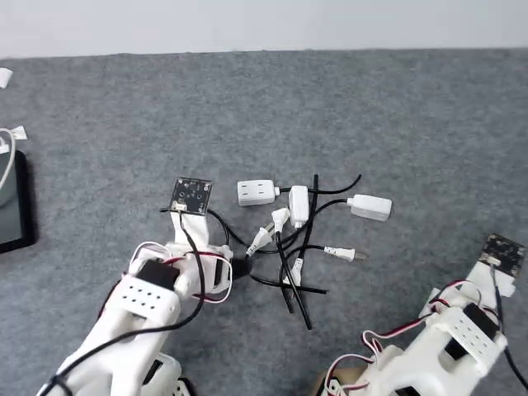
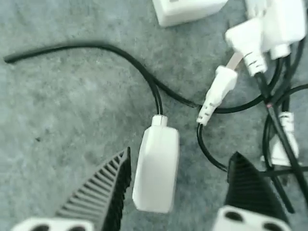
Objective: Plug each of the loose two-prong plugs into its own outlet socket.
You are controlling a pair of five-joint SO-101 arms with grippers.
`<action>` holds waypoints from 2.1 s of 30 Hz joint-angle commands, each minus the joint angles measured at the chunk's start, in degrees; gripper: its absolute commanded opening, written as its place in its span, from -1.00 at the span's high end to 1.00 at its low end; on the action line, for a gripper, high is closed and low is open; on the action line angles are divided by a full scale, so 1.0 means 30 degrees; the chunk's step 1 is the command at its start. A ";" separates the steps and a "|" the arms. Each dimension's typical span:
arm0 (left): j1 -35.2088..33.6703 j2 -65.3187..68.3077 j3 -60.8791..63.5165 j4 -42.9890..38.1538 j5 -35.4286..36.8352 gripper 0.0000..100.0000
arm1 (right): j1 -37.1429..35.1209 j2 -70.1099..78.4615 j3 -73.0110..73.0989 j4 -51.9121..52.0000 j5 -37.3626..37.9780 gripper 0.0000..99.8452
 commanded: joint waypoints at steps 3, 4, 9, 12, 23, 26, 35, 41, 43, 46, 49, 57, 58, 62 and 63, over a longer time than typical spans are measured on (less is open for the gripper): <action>-0.0059 -0.4103 -0.1040 0.0879 0.0088 0.48 | -0.0073 -0.0396 -0.0088 -0.0220 0.0176 0.98; 0.0029 -0.4601 -0.0894 0.0850 0.0059 0.48 | -0.0073 -0.0396 -0.0088 -0.0220 0.0176 0.98; 0.2051 -0.4689 0.0220 0.0879 -0.1524 0.59 | -0.0073 -0.0396 -0.0088 -0.0220 0.0176 0.98; 0.3546 -0.3985 0.0454 0.0733 -0.3722 0.82 | -0.0073 -0.0396 -0.0088 -0.0220 0.0176 0.98; 0.2667 0.0615 -0.0220 -0.1231 -0.5070 0.96 | -0.0073 -0.0396 -0.0088 -0.0220 0.0176 0.98; 0.1201 0.1963 -0.1099 -0.1114 -0.5070 0.96 | -0.0073 -0.0396 -0.0088 -0.0220 0.0176 0.98; -0.1465 0.3429 -0.2037 0.0176 -0.5070 0.96 | -0.0073 -0.0396 -0.0088 -0.0220 0.0205 0.98; -0.2872 0.3487 -0.2095 0.0469 -0.5070 0.96 | -0.0073 -0.0396 -0.0088 -0.0220 0.0205 0.98; -0.2960 0.3516 -0.2095 0.0586 -0.5070 0.96 | -0.0044 -0.0396 -0.0088 -0.0220 0.0205 0.98; -0.2960 0.3516 -0.2095 0.0850 -0.5099 0.95 | -0.0044 -0.0396 -0.0088 -0.0220 0.0645 0.98; -0.2989 0.3546 -0.2095 0.1026 -0.5158 0.82 | -0.0044 -0.0396 -0.0088 -0.0220 0.0674 0.98; -0.4337 0.3575 -0.2095 0.1143 -0.5919 0.60 | -0.0044 -0.0396 -0.0059 -0.0220 0.0674 0.98; -0.4337 0.3575 -0.2095 0.1231 -0.6242 0.60 | -0.0044 -0.0396 -0.0059 -0.0220 0.0674 0.98; -0.4308 0.3575 -0.2095 0.1319 -0.7033 0.60 | -0.0044 -0.0396 -0.0059 -0.0220 0.0674 0.98; -0.4278 0.3575 -0.2095 0.1289 -0.7179 0.60 | -0.0044 -0.0396 -0.0059 -0.0220 0.0674 0.98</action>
